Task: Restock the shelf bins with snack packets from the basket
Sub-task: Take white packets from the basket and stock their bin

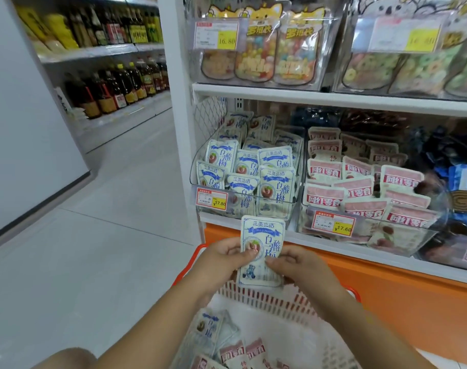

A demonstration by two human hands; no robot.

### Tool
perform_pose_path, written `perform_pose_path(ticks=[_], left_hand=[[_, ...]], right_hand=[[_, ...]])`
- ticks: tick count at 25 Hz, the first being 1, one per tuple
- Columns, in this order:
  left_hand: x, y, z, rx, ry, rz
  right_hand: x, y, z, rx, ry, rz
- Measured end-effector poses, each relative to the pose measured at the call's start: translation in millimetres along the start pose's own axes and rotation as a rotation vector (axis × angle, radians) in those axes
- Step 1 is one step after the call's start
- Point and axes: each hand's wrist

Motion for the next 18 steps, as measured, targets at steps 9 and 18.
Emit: perform_pose_path(ticks=[9,18], left_hand=[[-60,64,51,-0.831,0.379,-0.499],[-98,52,82,-1.084,0.322,-0.432]], right_hand=[[-104,-150,41,0.011,0.378,0.25],[-225,-213,104,0.538,0.727,0.194]])
Point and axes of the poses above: each hand's wrist, its own x-axis away from the middle knuckle, its own z-axis out of the back of the hand, y = z × x, and after that the axes turned 6 degrees about -z, right-handed
